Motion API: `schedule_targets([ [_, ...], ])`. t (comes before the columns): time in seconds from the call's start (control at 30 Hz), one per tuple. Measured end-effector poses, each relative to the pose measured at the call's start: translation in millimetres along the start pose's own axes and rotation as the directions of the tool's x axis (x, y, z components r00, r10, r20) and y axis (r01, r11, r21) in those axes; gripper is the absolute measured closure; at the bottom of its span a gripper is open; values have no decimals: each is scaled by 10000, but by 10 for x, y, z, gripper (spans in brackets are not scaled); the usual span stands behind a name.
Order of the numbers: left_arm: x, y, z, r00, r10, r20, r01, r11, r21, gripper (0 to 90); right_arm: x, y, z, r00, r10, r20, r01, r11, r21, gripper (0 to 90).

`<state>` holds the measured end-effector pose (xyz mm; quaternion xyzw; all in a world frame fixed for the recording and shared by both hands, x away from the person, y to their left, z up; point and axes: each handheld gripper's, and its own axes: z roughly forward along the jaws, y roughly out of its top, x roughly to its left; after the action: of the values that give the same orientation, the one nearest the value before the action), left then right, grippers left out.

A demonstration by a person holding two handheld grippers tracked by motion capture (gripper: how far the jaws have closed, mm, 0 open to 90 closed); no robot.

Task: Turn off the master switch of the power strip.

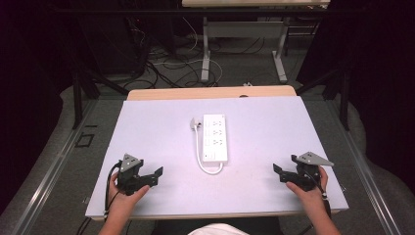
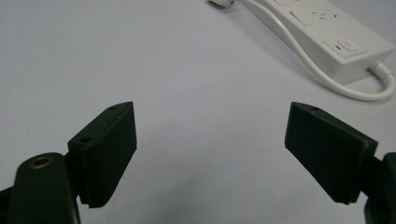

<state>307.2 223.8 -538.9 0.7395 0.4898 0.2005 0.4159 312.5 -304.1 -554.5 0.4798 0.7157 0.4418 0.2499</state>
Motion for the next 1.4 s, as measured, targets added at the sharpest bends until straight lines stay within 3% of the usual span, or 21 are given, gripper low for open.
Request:
schedule_targets([
  [0.43, -156, 73, 12, 9966, 763, 298, -769, 9969, 165, 242, 28, -28, -56, 9999, -157, 34, 157, 9999, -41, 174],
  [0.67, -251, 121, 54, 9883, 1387, 631, -1399, 9901, 144, 295, 32, -39, -67, 9999, -165, 25, 165, 9999, -19, 174],
  [1.27, -382, 357, 143, 9812, 1802, 685, -1819, 9832, 181, 317, 62, -50, -58, 10000, -57, -46, 57, 10000, 14, 173],
  [1.4, -395, 418, 191, 9837, 1645, 727, -1661, 9860, 172, 325, 61, -51, -48, 9999, -100, -43, 100, 10000, 3, 173],
])
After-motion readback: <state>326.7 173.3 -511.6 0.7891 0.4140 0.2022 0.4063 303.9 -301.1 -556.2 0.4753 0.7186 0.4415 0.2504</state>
